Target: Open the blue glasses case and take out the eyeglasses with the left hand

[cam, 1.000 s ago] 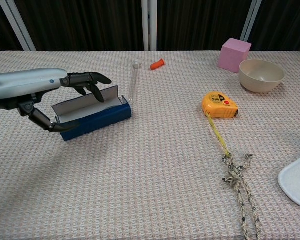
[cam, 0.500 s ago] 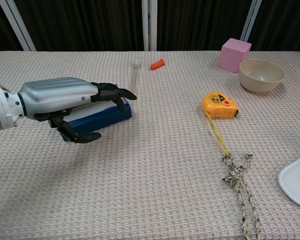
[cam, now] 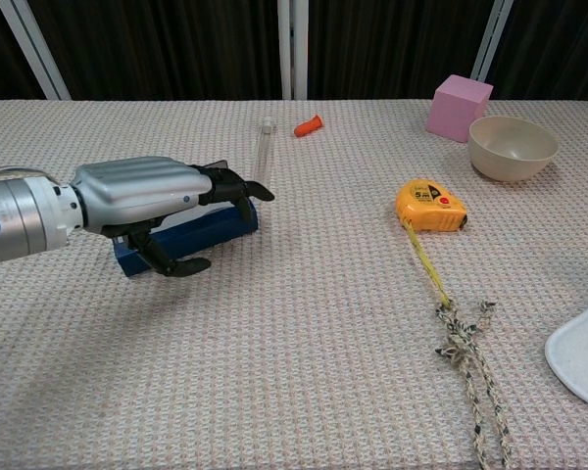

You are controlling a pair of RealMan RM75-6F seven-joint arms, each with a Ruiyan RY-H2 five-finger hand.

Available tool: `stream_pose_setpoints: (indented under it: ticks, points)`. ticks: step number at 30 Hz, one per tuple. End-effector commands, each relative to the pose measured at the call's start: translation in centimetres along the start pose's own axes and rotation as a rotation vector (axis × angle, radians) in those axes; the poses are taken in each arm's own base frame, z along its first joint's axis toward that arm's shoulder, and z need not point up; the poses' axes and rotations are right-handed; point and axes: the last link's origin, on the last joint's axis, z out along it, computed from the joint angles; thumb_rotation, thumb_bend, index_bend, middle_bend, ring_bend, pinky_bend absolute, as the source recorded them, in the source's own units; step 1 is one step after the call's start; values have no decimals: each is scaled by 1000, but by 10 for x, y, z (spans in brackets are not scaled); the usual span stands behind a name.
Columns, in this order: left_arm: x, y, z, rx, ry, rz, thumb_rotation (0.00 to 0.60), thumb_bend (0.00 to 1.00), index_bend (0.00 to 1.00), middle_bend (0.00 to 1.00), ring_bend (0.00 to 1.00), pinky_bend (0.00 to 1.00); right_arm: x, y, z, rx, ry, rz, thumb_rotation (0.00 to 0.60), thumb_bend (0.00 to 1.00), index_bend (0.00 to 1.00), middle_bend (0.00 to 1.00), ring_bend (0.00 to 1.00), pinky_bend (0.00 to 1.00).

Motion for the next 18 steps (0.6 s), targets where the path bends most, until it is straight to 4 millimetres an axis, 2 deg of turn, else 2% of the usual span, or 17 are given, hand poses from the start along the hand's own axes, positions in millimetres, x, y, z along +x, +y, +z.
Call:
stream_pose_setpoints:
  ticks: [1,9,14,18]
  points:
    - [0,-2,0,10,-2,5,600,380,50,192,0,120,0,0,0,0,-2,-1,600,315,0,0,0,0]
    - [-1,-7,7,44,-24,5,600,380,50,195,0,120,0,0,0,0,2,1,600,316,0,0,0,0]
    - [3,-19,15,118,-29,-5,600,380,50,196,0,119,0,0,-1,-2,4,2,600,316,0,0,0,0]
    - [10,-27,18,206,-30,-95,600,379,50,196,0,115,-1,1,0,-4,1,1,600,315,0,0,0,0]
